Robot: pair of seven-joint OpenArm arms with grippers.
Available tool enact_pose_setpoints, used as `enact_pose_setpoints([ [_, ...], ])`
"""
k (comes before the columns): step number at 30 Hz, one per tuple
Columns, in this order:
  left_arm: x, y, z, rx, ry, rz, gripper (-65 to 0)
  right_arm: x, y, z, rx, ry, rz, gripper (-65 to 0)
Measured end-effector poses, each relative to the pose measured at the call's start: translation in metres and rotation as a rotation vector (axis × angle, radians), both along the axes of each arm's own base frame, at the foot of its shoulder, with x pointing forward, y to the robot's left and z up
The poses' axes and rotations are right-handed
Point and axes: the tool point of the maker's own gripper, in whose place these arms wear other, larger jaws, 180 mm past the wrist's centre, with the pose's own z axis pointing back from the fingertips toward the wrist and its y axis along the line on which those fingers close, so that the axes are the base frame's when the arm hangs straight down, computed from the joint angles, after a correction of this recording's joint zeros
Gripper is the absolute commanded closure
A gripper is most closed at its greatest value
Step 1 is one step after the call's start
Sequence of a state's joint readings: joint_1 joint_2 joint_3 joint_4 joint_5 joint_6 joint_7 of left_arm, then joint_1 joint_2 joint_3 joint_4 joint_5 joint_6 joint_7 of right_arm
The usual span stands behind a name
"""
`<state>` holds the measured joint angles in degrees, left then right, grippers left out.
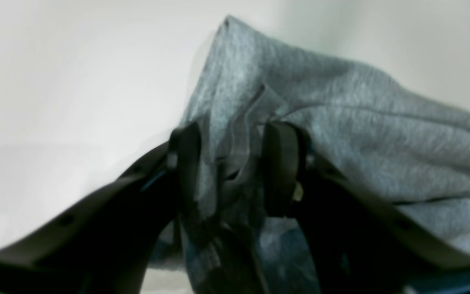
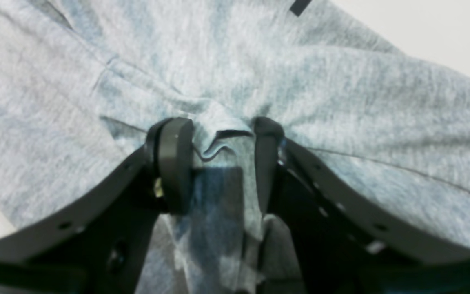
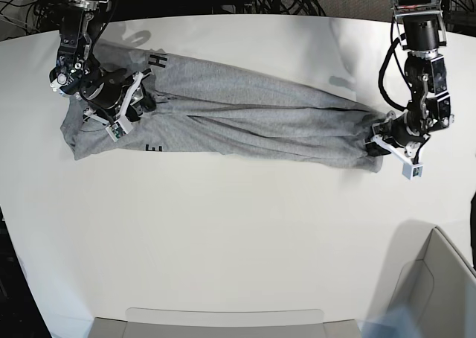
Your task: Fold the T-shirt properly
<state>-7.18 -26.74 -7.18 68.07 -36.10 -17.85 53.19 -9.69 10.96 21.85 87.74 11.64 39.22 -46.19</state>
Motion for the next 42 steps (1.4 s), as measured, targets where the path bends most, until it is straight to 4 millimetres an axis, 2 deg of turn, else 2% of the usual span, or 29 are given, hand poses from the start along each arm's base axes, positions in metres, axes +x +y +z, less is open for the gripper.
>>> enact_pose_setpoints([
  [5,0.004,-0.001,0.010,0.032,-0.029,-0.014,-26.6,0.000,-0.001,0.000,-0.002,0.002,0.000,-24.9],
  [7,-0.001,0.001,0.015,0.059,-0.007,-0.037,-26.6,-0.001,-0.001,-0.001,-0.001,0.002,0.000,-24.9],
  [10,-0.002,0.013,0.019,0.096,-0.005,-0.029,-26.6,-0.001,0.000,-0.001,0.001,0.001,0.000,-24.9],
  [19,-0.003,0.030,-0.003,0.068,-0.006,0.036,-26.6,0.000,-0.001,-0.001,-0.002,0.003,0.001,-24.9],
  [24,-0.003,0.029,-0.002,0.064,-0.012,0.035,-26.6,0.000,-0.001,0.000,-0.002,0.002,0.001,-24.9],
  [26,-0.006,0.019,0.000,0.058,0.010,-0.036,-25.6,0.000,-0.001,0.000,-0.002,0.002,0.001,-24.9],
  [30,-0.018,-0.027,0.001,-0.035,-0.007,-0.284,-20.5,0.000,-0.001,0.000,-0.002,0.002,0.001,-24.9],
  [32,-0.019,-0.038,0.001,-0.082,-0.024,-0.312,-18.2,0.000,-0.001,0.000,-0.001,0.001,0.001,-24.9],
  [34,-0.021,-0.040,-0.001,-0.094,-0.020,-0.317,-14.2,0.000,-0.001,0.000,-0.002,0.002,0.001,-24.9],
  [37,-0.022,-0.038,-0.003,-0.100,-0.014,-0.310,-0.4,0.000,-0.001,0.000,-0.002,0.002,0.000,-24.9],
  [42,-0.022,-0.040,-0.003,-0.100,-0.013,-0.325,0.0,0.000,-0.001,0.000,-0.002,0.002,0.000,-24.9],
])
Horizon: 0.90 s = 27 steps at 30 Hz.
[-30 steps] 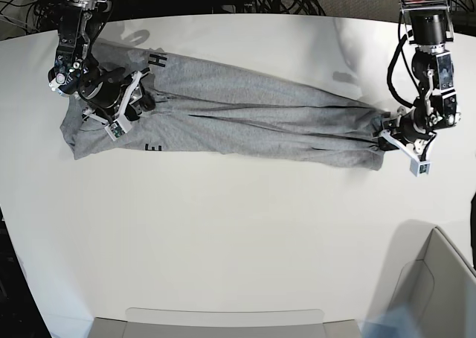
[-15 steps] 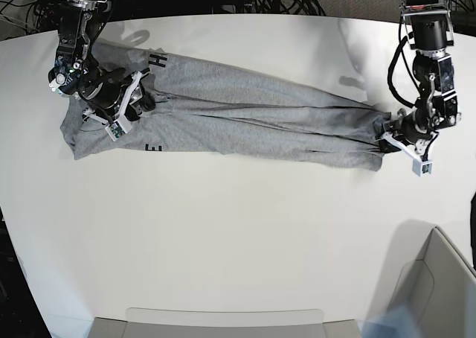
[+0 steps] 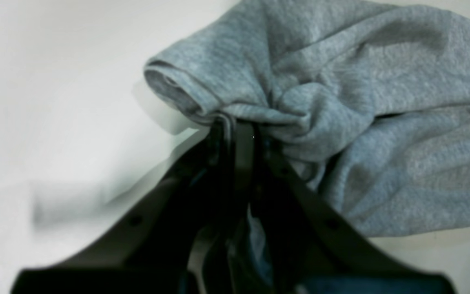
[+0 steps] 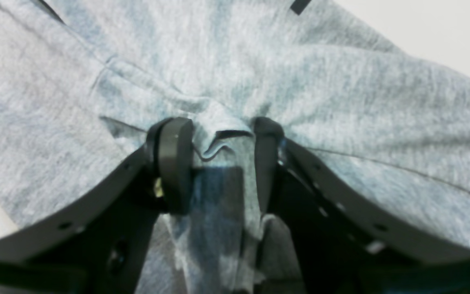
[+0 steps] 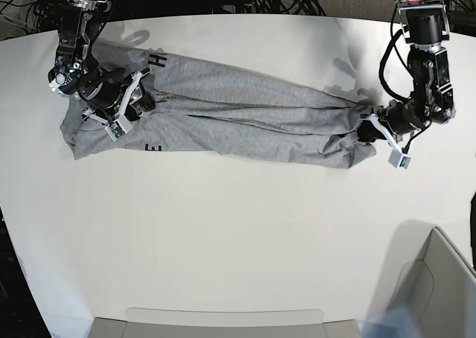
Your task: Fold the T-shirt properly
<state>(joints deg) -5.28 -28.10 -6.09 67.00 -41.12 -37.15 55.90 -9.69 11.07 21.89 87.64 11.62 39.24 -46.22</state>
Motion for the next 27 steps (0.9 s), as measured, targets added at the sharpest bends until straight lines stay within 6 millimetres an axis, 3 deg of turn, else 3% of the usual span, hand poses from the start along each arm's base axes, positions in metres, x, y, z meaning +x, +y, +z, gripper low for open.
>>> enact_pose_setpoints([
  [6,0.000,0.010,0.004,-0.003,-0.005,0.035,0.0,0.000,0.000,0.000,0.001,-0.001,0.000,-24.9],
  [14,-0.004,0.048,0.016,0.037,-0.019,0.138,0.0,0.002,0.000,0.001,-0.006,0.002,0.002,-24.9],
  [22,0.023,0.045,0.073,0.114,-0.187,0.068,0.0,0.010,0.006,0.007,-0.049,-0.001,0.010,-24.9],
  [27,0.012,0.034,0.085,0.163,-0.193,0.008,0.0,0.009,0.014,0.013,-0.084,-0.003,0.012,-24.9],
])
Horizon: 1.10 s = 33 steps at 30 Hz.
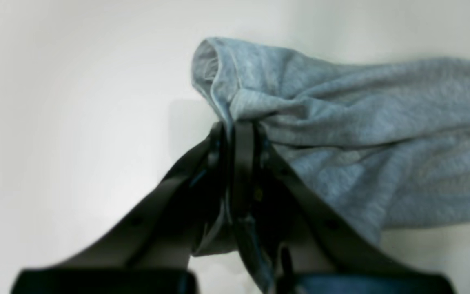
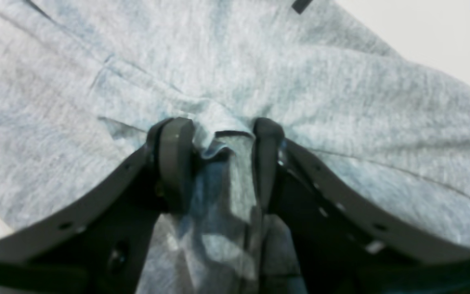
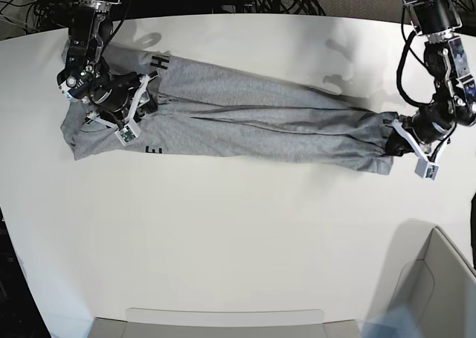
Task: Fold the T-shirt properly
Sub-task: 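Fold the strip end with the left gripper toward the right gripper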
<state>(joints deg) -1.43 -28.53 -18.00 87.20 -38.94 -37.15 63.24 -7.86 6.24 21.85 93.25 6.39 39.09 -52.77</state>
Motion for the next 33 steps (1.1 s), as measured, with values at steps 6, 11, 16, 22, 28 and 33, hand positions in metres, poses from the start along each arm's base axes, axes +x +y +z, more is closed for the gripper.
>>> enact_pose_setpoints([
  [6,-0.011,-0.032,0.018,0.033,-0.032,-0.078,0.0,0.003,0.003,0.001,-0.001,0.000,-0.006,-25.0],
  [11,-0.020,-0.087,0.033,0.067,-0.058,-0.244,0.0,0.003,0.005,0.001,0.001,0.000,-0.004,-25.0],
  [16,-0.025,-0.139,0.041,0.022,-0.082,-0.341,0.0,0.003,0.009,0.001,0.014,0.000,-0.010,-25.0],
  [22,-0.037,-0.193,0.030,-0.052,-0.049,-0.446,0.0,0.003,0.011,0.000,0.020,0.001,-0.011,-25.0],
  [28,-0.032,-0.243,0.036,-0.167,-0.027,-0.431,0.0,0.003,0.015,0.000,0.030,0.002,-0.012,-25.0],
  [33,-0.021,-0.278,0.040,-0.270,-0.024,-0.420,0.0,0.002,0.020,-0.001,0.044,0.000,-0.013,-25.0],
])
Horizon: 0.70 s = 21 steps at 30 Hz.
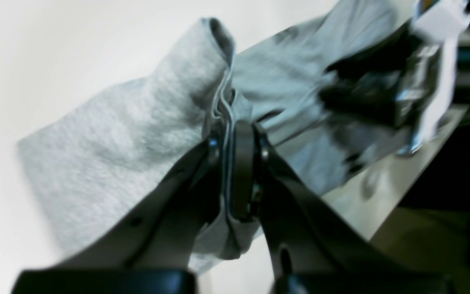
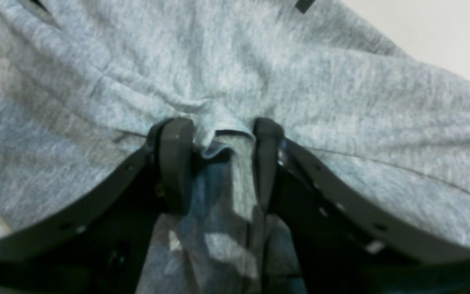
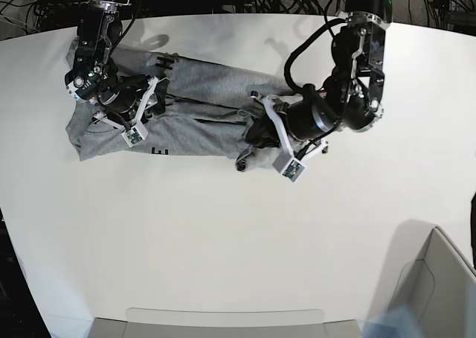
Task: Fold the T-shirt properly
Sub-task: 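Fold the strip end with the left gripper toward the right gripper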
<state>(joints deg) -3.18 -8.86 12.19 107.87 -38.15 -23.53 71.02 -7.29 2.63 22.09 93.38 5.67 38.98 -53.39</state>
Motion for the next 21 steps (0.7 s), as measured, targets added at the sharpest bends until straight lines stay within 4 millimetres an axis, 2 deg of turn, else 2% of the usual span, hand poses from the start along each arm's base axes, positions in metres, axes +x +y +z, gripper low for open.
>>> enact_pose_setpoints([
  [9,-0.006,-0.031,-0.030,-0.037,0.058,-0.041,0.0,-0.001,0.002,-0.001,0.006,0.001,-0.002,-25.0],
  [12,-0.008,-0.036,-0.035,-0.050,0.096,0.005,0.0,-0.001,0.002,-0.001,0.007,0.001,-0.002,-25.0],
  [16,-0.011,-0.055,-0.039,-0.059,0.100,-0.009,0.0,-0.001,0.002,-0.001,0.009,-0.001,-0.002,-25.0],
  [19,-0.011,-0.061,-0.050,-0.054,0.129,-0.016,0.0,-0.001,0.003,0.000,0.011,-0.001,-0.002,-25.0],
  [21,-0.011,-0.061,-0.051,-0.053,0.123,-0.017,0.0,-0.001,0.003,0.000,0.010,-0.001,-0.002,-25.0],
])
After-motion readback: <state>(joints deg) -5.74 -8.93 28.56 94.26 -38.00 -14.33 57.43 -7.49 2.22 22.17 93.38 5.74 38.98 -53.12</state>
